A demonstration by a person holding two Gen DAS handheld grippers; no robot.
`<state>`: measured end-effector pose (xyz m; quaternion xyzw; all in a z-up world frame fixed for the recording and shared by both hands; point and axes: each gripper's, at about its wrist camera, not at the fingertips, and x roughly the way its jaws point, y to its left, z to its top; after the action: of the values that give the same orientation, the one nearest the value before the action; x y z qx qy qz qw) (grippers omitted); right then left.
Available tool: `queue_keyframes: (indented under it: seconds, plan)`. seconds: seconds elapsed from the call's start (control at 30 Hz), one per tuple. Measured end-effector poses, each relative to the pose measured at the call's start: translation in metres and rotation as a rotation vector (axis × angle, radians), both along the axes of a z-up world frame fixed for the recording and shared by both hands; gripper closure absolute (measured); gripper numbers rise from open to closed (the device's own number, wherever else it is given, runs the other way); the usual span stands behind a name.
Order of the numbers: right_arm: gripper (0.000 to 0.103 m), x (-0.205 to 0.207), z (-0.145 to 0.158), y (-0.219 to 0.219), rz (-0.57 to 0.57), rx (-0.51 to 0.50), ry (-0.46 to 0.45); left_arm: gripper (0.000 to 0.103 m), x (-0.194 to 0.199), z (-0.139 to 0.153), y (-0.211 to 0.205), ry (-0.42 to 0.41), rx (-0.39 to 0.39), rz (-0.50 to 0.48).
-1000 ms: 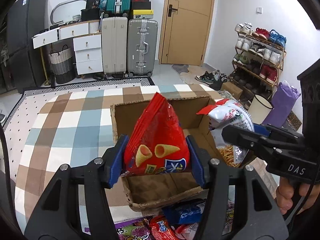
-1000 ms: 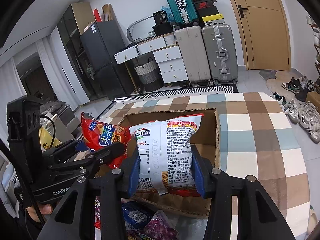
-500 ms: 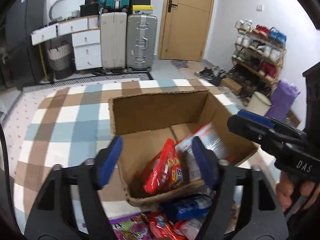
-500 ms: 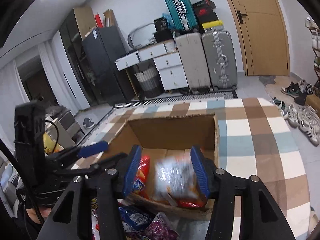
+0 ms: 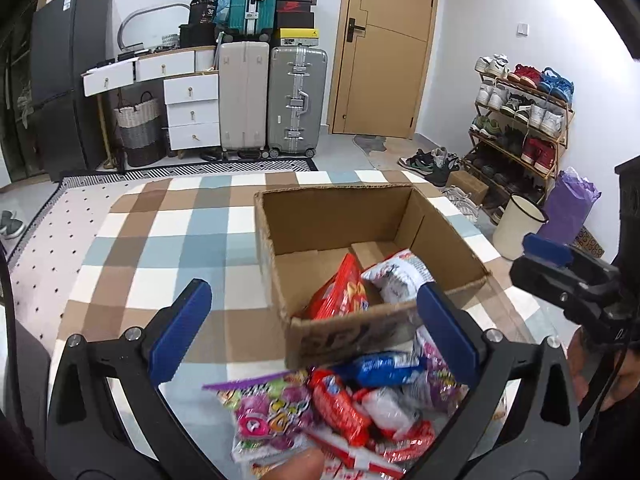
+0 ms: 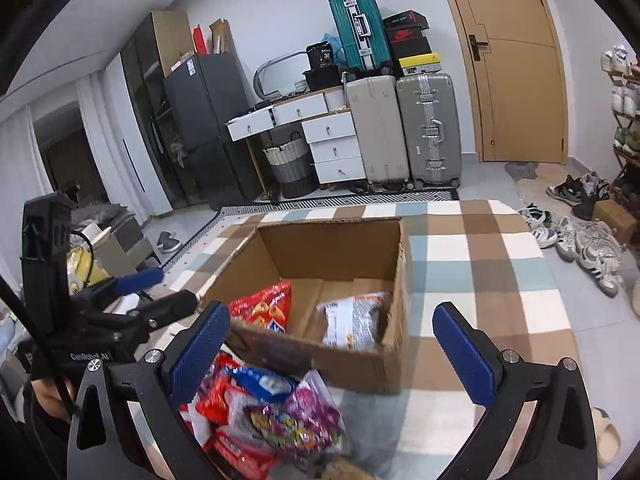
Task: Organize snacks
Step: 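Move both tools back over the remaining snack pile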
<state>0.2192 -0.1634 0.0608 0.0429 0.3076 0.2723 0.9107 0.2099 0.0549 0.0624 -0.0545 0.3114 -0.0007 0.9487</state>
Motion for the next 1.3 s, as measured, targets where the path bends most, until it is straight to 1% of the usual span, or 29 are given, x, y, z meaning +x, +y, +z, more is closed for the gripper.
queue_keyframes:
  seconds: [0.17,0.3,0.43,0.53,0.73,0.9,1.03,1.17,1.3]
  plan:
    - [0.000,-0.020,0.001,-0.008,-0.018,-0.006,0.022,0.001,-0.033,0.005,0.004,-0.006,0.000,0.016]
    - [0.000,-0.039,0.004,-0.010,-0.038,-0.045,0.012,0.001,-0.060,0.010,0.006,-0.009,0.013,0.022]
    - [0.000,-0.055,0.002,-0.014,-0.046,-0.052,0.023,0.001,-0.084,0.007,0.006,0.003,0.042,0.029]
    - [0.000,-0.064,-0.004,-0.017,-0.051,-0.044,0.044,0.001,-0.097,0.001,0.006,0.017,0.033,0.027]
    - [0.000,-0.073,-0.021,-0.019,-0.051,-0.070,0.099,0.001,-0.110,-0.018,0.009,0.045,-0.026,0.019]
    - [0.000,-0.075,-0.035,-0.020,-0.053,-0.088,0.135,0.001,-0.111,-0.036,0.007,0.078,-0.025,0.026]
    - [0.000,-0.075,-0.048,-0.021,-0.056,-0.101,0.169,0.001,-0.111,-0.051,0.011,0.109,-0.053,0.026]
    - [0.000,-0.074,-0.061,-0.021,-0.069,-0.130,0.189,0.001,-0.111,-0.064,0.012,0.141,-0.038,0.044]
    - [0.000,-0.071,-0.075,-0.022,-0.069,-0.136,0.228,0.001,-0.111,-0.073,0.015,0.158,-0.063,0.043]
